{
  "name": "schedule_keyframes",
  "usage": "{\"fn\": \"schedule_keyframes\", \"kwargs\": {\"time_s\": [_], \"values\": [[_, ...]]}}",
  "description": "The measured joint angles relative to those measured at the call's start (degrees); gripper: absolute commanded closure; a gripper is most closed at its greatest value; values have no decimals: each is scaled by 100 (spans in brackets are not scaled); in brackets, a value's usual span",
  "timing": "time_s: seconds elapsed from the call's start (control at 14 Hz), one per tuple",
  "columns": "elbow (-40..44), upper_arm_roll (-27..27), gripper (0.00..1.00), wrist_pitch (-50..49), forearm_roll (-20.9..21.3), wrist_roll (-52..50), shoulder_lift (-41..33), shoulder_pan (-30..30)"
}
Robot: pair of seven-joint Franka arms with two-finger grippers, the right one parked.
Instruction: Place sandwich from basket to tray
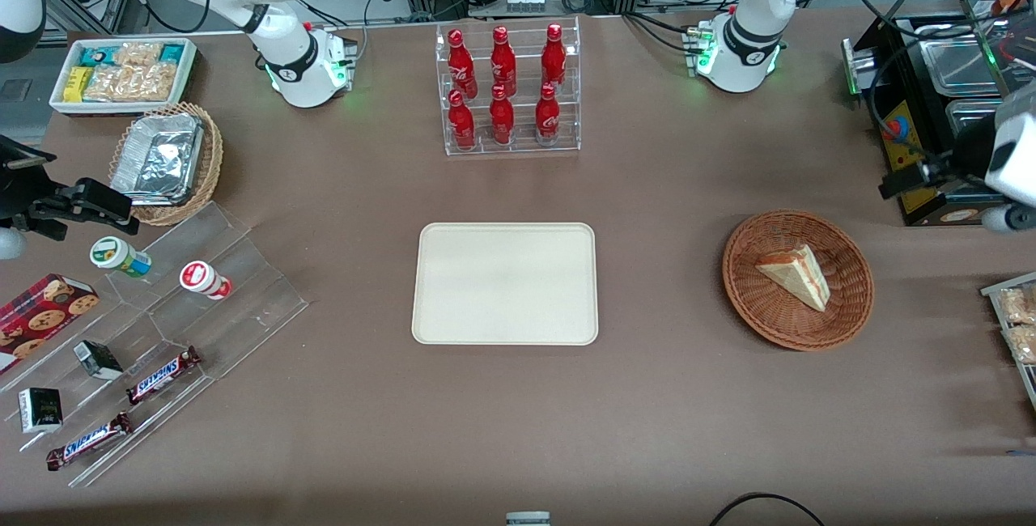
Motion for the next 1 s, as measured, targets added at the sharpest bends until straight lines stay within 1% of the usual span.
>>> {"fn": "schedule_keyframes", "kwargs": {"time_s": [0.29,0.5,0.79,1.0], "values": [[-969,-9,0,1115,0,-734,111,17],[-1434,-7,0,1757,-7,-1271,261,90],[-2359,-7,0,3143,-16,-2138,430,111],[-2756,-14,0,3819,-23,-2702,725,109]]}}
